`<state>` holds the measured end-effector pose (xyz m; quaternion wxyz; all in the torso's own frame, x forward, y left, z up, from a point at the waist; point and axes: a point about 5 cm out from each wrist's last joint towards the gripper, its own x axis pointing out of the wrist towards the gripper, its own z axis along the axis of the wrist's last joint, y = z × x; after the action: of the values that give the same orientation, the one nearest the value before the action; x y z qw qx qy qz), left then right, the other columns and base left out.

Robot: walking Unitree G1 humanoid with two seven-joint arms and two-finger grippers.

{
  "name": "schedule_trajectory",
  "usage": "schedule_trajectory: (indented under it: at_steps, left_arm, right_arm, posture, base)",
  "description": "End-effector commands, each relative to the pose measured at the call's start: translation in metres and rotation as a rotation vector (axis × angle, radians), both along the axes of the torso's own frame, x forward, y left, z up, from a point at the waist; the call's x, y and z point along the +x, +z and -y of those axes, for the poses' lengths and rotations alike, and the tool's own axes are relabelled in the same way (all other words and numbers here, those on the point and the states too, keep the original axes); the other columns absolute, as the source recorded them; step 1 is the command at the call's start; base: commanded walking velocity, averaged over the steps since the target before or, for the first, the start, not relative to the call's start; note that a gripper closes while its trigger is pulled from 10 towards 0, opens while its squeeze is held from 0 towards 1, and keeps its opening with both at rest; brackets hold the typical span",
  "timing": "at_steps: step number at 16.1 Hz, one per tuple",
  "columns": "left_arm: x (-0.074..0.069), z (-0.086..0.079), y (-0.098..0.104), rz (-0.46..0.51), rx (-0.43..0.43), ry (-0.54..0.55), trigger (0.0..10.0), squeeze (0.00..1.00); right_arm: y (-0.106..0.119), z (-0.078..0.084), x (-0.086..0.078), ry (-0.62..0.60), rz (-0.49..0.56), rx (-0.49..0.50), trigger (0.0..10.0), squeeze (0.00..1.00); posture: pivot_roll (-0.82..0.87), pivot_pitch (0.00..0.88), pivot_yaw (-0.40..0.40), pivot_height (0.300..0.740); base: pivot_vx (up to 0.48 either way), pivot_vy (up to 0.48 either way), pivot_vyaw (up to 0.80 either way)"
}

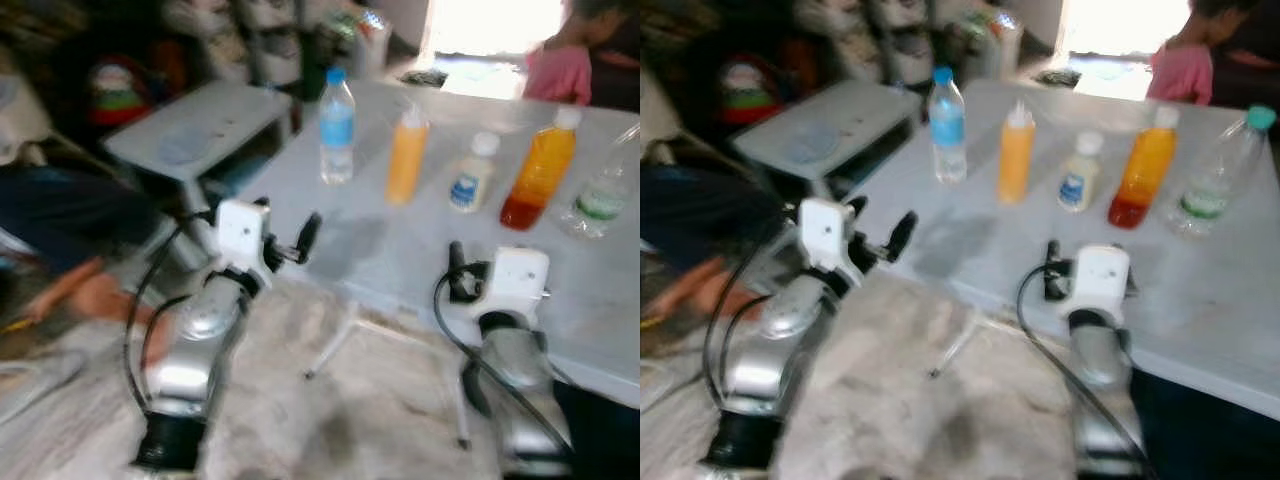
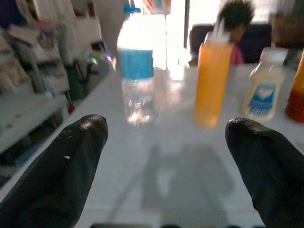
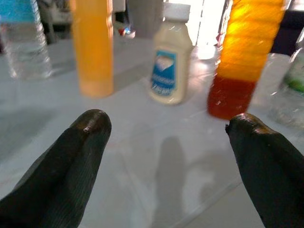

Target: Restocking fridge

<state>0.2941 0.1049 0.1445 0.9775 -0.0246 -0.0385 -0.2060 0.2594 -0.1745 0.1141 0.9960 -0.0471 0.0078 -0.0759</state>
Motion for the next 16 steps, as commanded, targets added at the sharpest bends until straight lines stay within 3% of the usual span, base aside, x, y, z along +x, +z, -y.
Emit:
schedule_trajectory:
  at_steps: [1, 4, 7, 10, 16]
  left_arm:
    - [0.0, 0.004, 0.003, 0.011, 0.005, -0.009, 10.0, 0.0]
    - [0.002, 0.003, 0.011, 0.034, 0.005, -0.006, 10.0, 0.0]
    - [-0.001, -0.004, 0.008, 0.023, 0.003, 0.046, 10.0, 0.0]
    - [-0.006, -0.006, 0.007, 0.016, 0.01, 0.049, 10.0, 0.0]
    - [-0.009, -0.006, 0.009, 0.01, 0.01, 0.033, 10.0, 0.0]
  right_arm:
    - [0.002, 0.006, 0.001, -0.021, 0.002, -0.017, 10.0, 0.0]
    - [0.013, 0.004, 0.012, 0.03, 0.049, -0.069, 10.0, 0.0]
    - [0.023, 0.0, 0.022, 0.125, 0.084, -0.124, 10.0, 0.0]
    - [0.03, 0.009, 0.032, 0.114, 0.103, -0.135, 10.0, 0.0]
    - [0.026, 0.004, 0.019, 0.101, 0.107, -0.103, 10.0, 0.0]
  posture:
    - [-0.07, 0.011, 0.042, 0.74]
    - [-0.06, 0.036, 0.041, 0.74]
    - [-0.05, 0.054, 0.047, 0.74]
    - [-0.03, 0.069, 0.05, 0.74]
    - [-0.04, 0.075, 0.066, 0.74]
  base:
    - [0.0, 0.0, -0.8]
    - [0.0, 0.0, -0.74]
    - [0.0, 0.0, 0.0]
    - [0.0, 0.0, 0.0]
    - [0.334, 0.0, 0.0]
